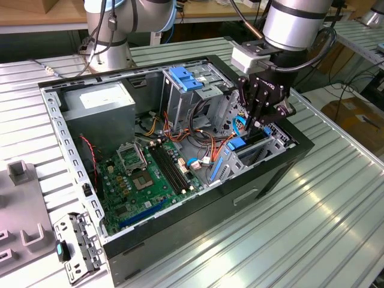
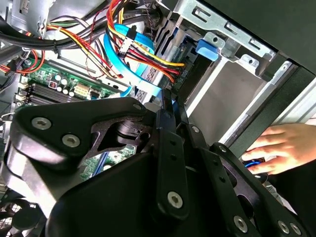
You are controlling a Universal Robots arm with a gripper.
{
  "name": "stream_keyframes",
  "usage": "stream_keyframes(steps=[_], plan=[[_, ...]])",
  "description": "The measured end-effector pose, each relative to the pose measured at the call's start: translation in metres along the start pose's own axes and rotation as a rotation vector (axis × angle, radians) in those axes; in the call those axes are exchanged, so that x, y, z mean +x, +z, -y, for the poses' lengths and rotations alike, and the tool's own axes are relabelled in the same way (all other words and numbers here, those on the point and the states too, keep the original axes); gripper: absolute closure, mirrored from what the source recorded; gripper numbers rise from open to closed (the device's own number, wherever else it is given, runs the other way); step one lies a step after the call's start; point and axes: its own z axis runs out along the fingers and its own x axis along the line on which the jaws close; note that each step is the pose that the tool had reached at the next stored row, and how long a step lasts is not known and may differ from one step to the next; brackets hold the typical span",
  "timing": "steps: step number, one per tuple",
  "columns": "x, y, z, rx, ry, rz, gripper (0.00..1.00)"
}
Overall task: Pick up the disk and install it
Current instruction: 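Insert the second disk wire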
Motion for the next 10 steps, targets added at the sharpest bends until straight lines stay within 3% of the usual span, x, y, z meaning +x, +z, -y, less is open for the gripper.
stream_keyframes(steps=[2,4,6,7,10], plan=[[0.0001,-0.0001,0.0000,-0.0001,0.000,0.0014,0.84],[0.0002,0.0001,0.0000,-0.0003,0.000,0.0064,0.84],[0.0009,0.0001,-0.0001,-0.0007,0.000,0.0178,0.84],[0.0020,0.0003,-0.0002,-0.0007,0.000,0.0311,0.84],[0.0073,0.0009,-0.0004,0.0003,0.001,0.0541,0.84]])
